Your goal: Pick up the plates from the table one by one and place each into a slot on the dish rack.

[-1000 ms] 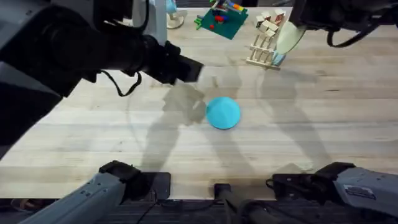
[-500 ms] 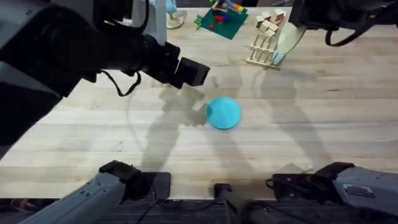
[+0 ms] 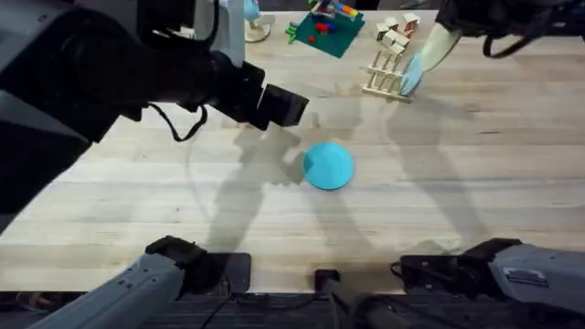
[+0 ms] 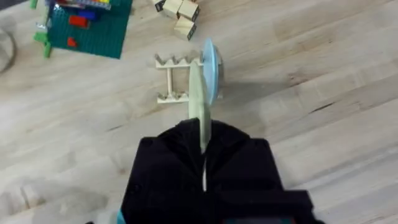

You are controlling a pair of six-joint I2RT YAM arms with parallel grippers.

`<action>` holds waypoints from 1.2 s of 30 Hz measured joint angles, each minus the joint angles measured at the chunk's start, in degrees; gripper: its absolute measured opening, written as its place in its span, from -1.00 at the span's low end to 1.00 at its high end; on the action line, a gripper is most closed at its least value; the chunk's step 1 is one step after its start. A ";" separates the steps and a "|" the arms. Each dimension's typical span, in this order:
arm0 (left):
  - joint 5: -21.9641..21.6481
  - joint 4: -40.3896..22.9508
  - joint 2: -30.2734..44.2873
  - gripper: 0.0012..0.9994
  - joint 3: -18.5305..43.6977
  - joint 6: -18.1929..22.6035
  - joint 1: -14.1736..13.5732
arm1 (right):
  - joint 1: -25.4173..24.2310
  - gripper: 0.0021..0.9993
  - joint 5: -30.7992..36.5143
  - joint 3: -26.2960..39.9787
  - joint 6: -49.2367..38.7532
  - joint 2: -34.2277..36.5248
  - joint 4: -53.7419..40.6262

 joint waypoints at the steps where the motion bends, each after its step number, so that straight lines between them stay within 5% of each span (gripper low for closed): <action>1: -0.02 0.00 0.01 0.99 0.00 0.00 0.00 | -0.23 -0.94 0.14 0.93 0.33 0.86 -0.33; 10: -0.02 -0.01 -0.01 0.99 0.00 -0.01 0.00 | -0.89 -0.94 0.42 10.06 1.33 11.30 -3.50; 36: -0.02 0.00 -0.01 0.99 0.00 0.00 0.00 | -7.45 -0.94 -3.69 10.39 -4.05 21.47 0.96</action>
